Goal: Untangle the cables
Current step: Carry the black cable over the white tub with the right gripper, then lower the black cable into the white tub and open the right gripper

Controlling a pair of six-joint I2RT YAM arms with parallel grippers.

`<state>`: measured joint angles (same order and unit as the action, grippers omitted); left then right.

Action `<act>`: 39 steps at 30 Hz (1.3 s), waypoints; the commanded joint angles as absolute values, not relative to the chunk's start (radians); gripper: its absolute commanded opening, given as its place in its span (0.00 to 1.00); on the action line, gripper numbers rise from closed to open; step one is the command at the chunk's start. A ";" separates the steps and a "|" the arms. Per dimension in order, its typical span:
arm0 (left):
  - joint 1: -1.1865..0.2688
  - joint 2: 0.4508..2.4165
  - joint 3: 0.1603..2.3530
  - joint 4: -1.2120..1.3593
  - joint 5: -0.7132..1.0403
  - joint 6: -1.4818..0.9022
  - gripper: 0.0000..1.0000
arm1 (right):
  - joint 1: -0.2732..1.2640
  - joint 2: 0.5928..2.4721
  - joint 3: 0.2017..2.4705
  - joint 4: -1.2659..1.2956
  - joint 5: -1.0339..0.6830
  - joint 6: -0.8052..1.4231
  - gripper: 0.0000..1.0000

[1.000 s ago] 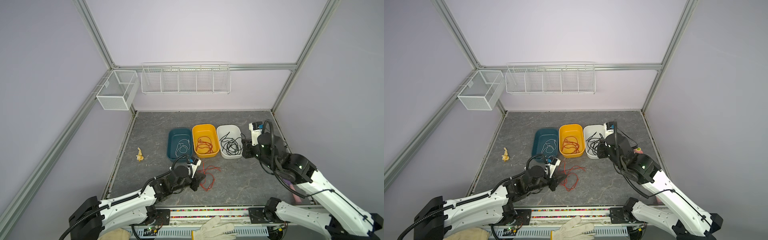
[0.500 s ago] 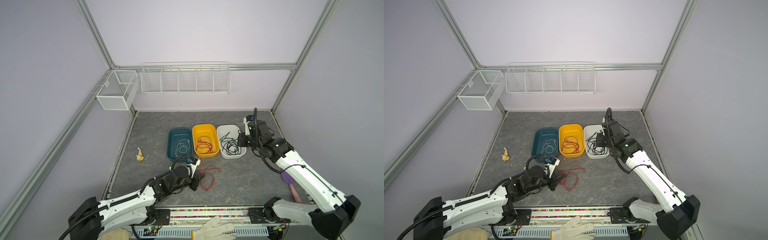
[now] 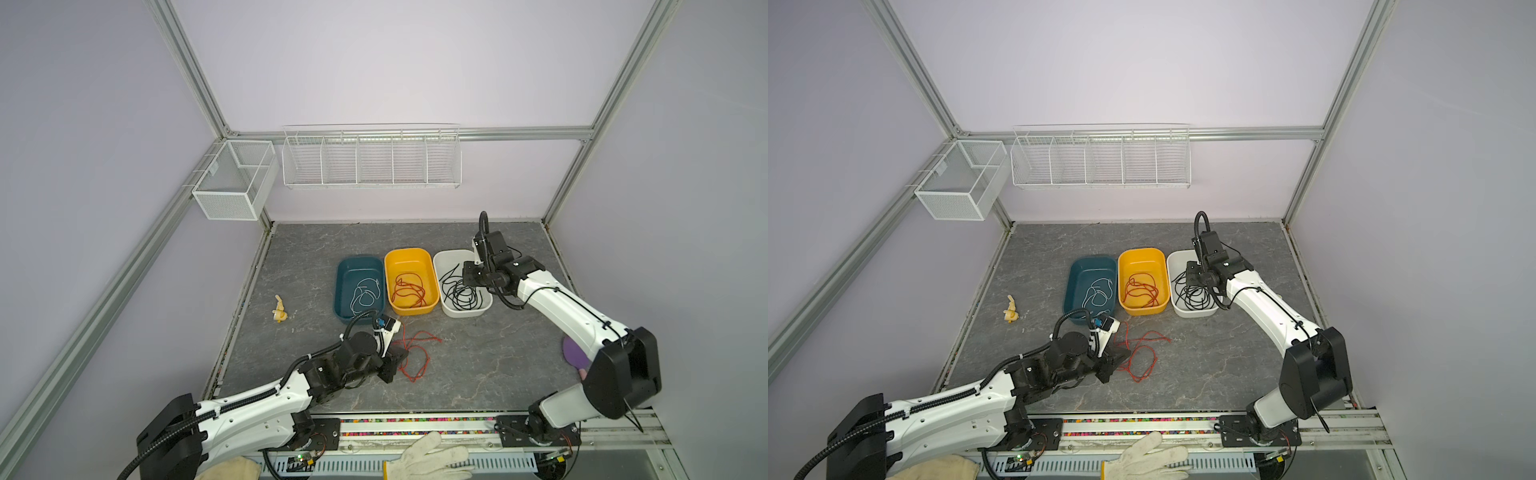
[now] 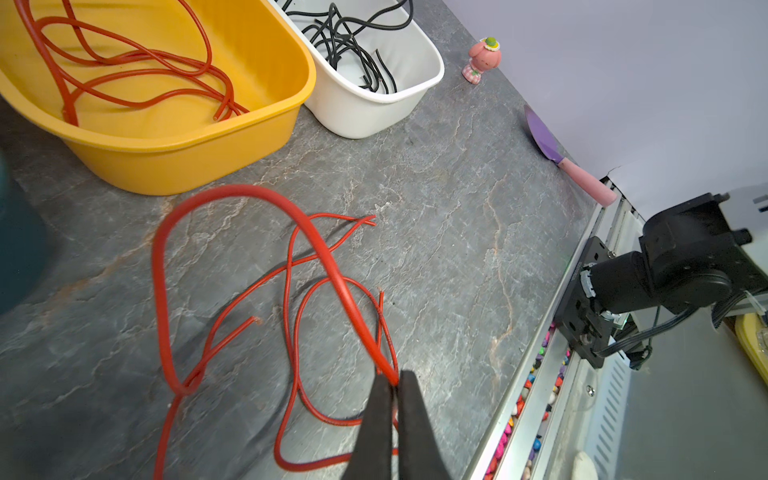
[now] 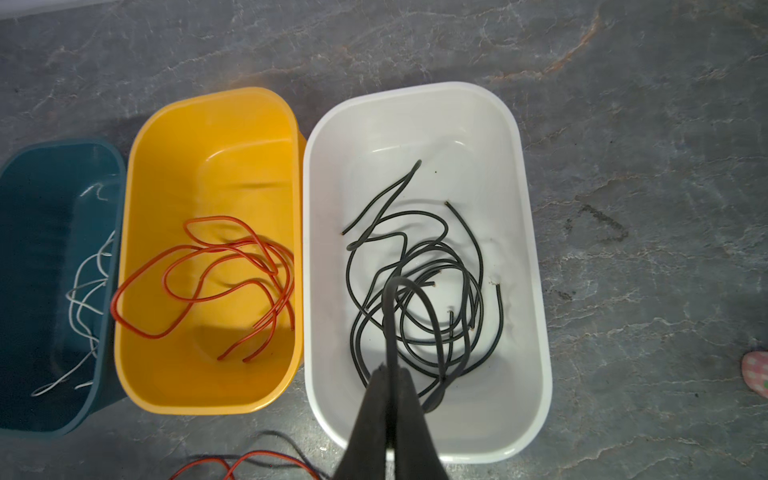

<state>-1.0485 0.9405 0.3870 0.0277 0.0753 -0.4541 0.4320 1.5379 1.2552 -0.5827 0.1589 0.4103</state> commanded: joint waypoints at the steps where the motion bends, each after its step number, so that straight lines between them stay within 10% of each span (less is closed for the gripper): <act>1: -1.052 0.927 0.395 0.022 0.071 -0.437 0.00 | 0.424 1.574 1.276 -0.557 0.128 0.405 0.07; 29: -1.052 0.931 0.384 0.031 0.066 -0.430 0.00 | 0.390 1.864 1.406 -0.576 0.042 0.419 0.07; 39: -1.052 0.954 0.391 0.046 0.065 -0.422 0.00 | 0.390 1.797 1.374 -0.609 0.015 0.426 0.21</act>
